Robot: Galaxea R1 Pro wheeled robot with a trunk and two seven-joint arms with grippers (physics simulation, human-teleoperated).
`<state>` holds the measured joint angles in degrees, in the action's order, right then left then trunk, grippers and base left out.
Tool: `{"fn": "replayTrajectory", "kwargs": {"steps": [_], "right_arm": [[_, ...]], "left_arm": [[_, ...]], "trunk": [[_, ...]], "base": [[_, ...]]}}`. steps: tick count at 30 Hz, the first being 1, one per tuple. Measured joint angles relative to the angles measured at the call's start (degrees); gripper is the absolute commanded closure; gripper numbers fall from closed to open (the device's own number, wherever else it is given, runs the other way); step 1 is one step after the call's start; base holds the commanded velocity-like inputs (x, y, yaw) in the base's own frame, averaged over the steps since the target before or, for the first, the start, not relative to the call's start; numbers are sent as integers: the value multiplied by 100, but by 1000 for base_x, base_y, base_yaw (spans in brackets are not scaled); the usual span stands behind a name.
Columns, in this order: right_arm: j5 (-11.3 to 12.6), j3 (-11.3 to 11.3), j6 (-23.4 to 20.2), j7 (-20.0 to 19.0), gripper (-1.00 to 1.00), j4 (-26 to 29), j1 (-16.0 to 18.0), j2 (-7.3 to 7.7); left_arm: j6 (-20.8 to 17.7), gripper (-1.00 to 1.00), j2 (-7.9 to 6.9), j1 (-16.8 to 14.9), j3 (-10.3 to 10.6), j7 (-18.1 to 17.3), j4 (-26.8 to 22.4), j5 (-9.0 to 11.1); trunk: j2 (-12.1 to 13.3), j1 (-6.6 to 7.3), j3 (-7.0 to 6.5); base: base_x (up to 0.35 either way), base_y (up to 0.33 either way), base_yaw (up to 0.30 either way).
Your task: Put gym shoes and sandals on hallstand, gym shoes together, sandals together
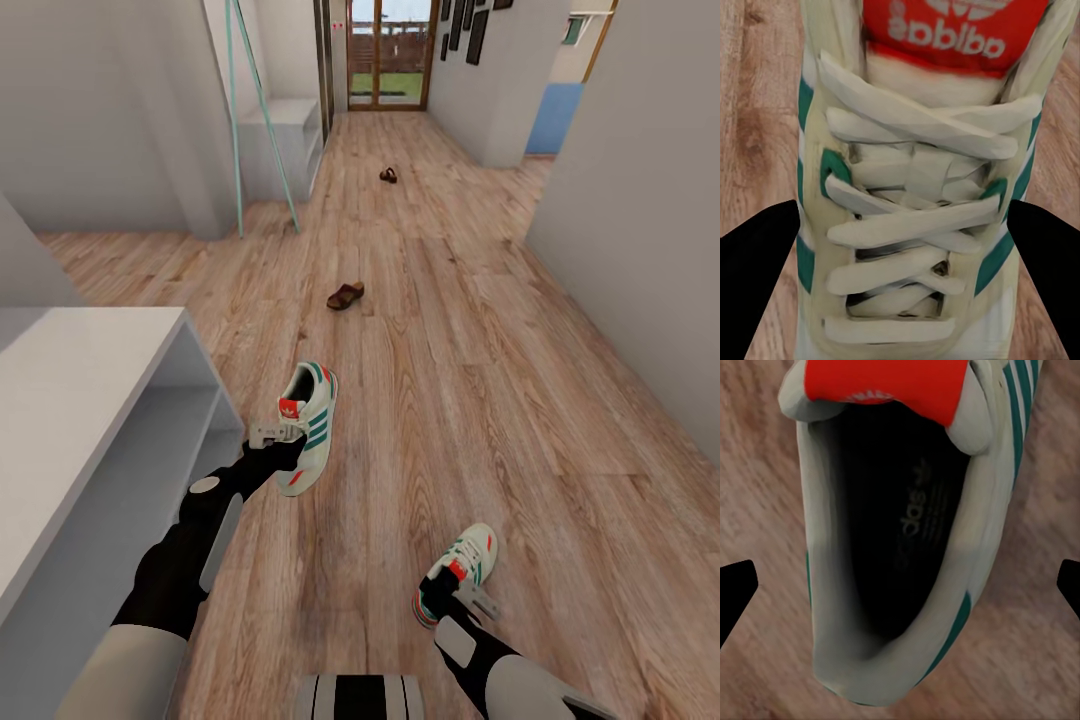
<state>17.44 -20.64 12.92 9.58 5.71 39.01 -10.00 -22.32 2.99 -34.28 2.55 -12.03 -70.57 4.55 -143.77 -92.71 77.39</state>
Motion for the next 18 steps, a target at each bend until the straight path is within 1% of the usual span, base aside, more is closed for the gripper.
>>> {"fn": "replayTrajectory", "kwargs": {"steps": [7,18], "right_arm": [[-17,0,0,-7,-100,2,4,0],[-27,6,0,-9,-100,27,21,0]], "left_arm": [[0,100,0,0,0,0,2,0],[0,100,0,0,0,0,6,1]], "trunk": [[0,0,43],[0,0,55]], "base": [[0,0,0],[0,0,0]]}}
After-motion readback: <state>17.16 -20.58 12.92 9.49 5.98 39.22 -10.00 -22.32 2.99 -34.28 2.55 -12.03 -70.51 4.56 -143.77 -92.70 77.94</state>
